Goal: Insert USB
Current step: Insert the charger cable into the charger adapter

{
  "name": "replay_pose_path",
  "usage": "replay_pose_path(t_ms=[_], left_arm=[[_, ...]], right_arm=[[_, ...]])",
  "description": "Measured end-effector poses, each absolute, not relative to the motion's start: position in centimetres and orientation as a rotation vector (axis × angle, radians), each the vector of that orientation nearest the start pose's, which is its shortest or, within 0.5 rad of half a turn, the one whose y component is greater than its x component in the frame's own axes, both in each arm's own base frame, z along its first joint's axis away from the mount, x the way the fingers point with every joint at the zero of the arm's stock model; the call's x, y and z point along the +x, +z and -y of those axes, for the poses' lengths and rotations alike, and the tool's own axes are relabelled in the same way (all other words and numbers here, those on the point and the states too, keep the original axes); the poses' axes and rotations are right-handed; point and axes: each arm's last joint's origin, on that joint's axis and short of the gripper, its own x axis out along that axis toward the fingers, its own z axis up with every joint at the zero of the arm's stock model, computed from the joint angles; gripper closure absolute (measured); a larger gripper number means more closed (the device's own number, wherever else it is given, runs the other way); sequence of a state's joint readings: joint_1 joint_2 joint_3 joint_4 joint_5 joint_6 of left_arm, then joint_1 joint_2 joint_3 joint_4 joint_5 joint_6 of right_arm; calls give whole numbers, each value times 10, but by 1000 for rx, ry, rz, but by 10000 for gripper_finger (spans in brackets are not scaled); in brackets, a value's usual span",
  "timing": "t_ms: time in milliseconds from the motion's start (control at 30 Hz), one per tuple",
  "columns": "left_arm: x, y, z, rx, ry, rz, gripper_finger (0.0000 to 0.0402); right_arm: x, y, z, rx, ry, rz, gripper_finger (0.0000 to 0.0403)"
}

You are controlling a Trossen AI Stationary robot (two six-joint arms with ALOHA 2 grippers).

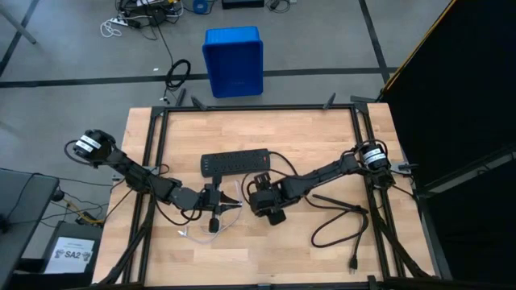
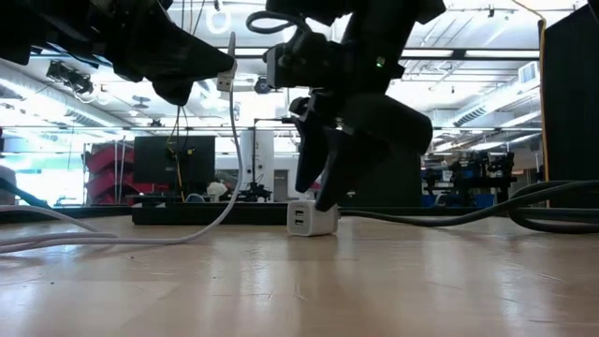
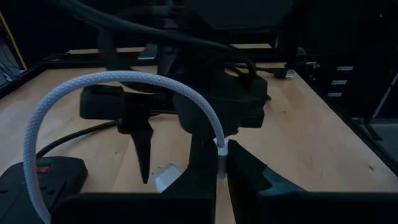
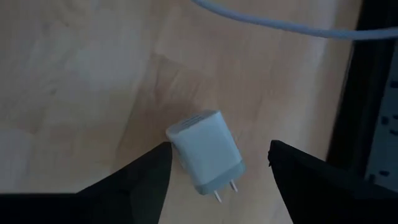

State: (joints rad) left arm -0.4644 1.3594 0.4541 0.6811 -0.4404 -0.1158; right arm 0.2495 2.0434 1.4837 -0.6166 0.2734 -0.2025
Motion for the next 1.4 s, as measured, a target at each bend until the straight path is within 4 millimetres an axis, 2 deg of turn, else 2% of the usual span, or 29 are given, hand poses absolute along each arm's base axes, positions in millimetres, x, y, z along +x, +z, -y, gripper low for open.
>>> replay_pose_path(t_ms=[433, 567, 867, 1000, 1200, 1400], left_arm=[[233, 185, 103, -16, -22, -209, 401], [233, 185, 103, -17, -26, -209, 401], [233, 185, 103, -19, -27, -205, 401], [233, 185, 103, -19, -27, -203, 401], [234, 187, 104, -25, -42, -187, 401], [231, 196, 115, 3, -146, -100, 401]], right_arm=[[412, 151, -91, -434, 128, -1173, 162], [413, 151, -90, -417, 117, -1163, 184], [413, 151, -87, -364, 79, -1169, 263], [414, 152, -82, -273, 71, -1181, 286], [418, 153, -79, -163, 101, -1152, 290], [431, 159, -92, -61, 219, -990, 290]])
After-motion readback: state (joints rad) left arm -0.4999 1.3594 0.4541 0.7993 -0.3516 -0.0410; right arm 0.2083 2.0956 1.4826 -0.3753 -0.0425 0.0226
